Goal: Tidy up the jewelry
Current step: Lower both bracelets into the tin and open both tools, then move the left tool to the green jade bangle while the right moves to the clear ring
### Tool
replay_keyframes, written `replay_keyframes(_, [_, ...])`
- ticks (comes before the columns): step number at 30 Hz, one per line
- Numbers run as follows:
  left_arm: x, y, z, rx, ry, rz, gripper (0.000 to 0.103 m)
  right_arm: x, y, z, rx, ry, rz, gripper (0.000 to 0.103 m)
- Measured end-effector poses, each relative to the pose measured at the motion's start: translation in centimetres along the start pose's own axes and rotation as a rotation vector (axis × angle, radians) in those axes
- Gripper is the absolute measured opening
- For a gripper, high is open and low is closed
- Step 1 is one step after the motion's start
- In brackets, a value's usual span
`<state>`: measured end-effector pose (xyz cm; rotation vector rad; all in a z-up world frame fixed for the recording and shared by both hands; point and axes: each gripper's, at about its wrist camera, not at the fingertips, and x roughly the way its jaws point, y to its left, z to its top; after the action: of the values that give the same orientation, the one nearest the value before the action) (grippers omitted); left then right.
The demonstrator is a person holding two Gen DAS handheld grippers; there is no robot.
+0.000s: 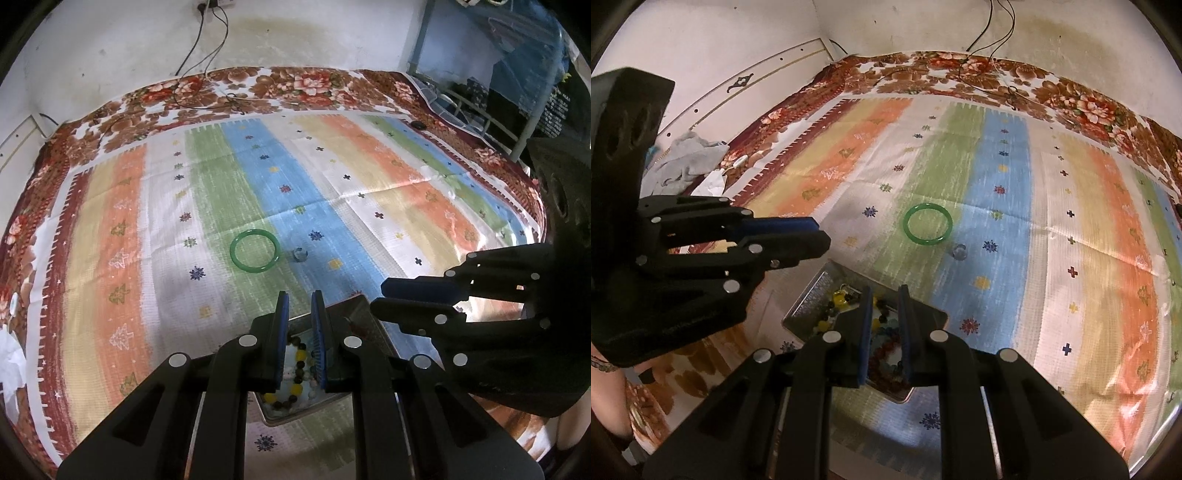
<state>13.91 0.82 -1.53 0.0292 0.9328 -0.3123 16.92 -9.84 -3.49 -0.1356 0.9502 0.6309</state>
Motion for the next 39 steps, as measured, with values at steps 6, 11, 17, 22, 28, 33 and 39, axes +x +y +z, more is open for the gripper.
replay_keyframes(6, [0.3, 0.4, 0.0, -0.014, 0.012, 0.001, 0.012, 0.4, -0.4, 0.1, 0.009, 0.009, -0.005, 0.019])
replay_keyframes(11, [1.0, 1.4, 0.3, -0.05, 0.033, -0.006, 0.017, 1.0, -1.2, 0.2, 0.031, 0.018, -0.013, 0.029])
replay_keyframes(17, [2.2, 1.9, 0.7, -0.058, 0.064, 0.014, 0.021, 1.5, -2.4, 0.5, 0.074, 0.03, -0.017, 0.034])
replay_keyframes(22, [2.9, 2.1, 1.2, -0.054, 0.078, 0.025, 0.024, 1.8, -2.7, 0.7, 0.072, 0.032, -0.036, 0.036])
replay_keyframes(28, [4.7, 2.8, 1.7, -0.042, 0.126, 0.061, 0.029, 2.5, -2.9, 1.0, 0.058, 0.028, -0.13, 0.045])
replay_keyframes(33, [5.4, 3.2, 2.0, -0.046, 0.147, 0.071, 0.029, 3.6, -3.5, 2.0, 0.069, 0.036, -0.137, 0.051])
replay_keyframes(39, [6.1, 3.2, 2.0, -0.039, 0.165, 0.071, 0.03, 5.3, -5.9, 3.2, 0.126, 0.07, -0.145, 0.051])
